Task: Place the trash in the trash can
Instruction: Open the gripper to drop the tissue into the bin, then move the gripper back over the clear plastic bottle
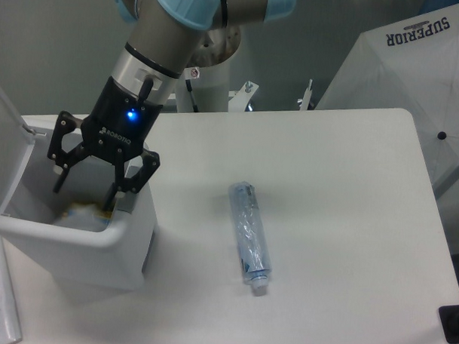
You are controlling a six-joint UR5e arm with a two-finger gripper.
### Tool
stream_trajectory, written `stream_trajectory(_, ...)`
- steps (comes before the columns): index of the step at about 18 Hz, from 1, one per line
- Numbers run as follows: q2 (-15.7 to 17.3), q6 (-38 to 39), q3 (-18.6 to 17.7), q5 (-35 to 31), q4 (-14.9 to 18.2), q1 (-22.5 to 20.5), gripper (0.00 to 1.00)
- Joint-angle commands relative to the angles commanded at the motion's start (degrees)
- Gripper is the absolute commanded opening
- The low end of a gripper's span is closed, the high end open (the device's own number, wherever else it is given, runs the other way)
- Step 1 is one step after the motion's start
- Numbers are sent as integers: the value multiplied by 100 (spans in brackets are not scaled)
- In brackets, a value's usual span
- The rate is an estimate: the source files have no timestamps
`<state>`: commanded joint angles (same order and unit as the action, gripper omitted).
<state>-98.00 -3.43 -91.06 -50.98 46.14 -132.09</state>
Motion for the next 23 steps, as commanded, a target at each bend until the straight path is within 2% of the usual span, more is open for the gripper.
stream_trajectory(5, -78, -52, 220, 35, -9, -606, 100)
stream_trajectory(8, -403, -298, 351, 35, -9, -844, 100)
stream_trajectory(12, -1158, -422, 764, 0, 0, -923, 100)
stream_trajectory(14, -1388, -431, 896, -9, 9, -959, 100)
stream_trajectory(18, -1695, -544, 1011, -18, 9, -1275, 100)
stream_trajectory(23, -1924, -1080, 985, -35, 53, -1521, 100)
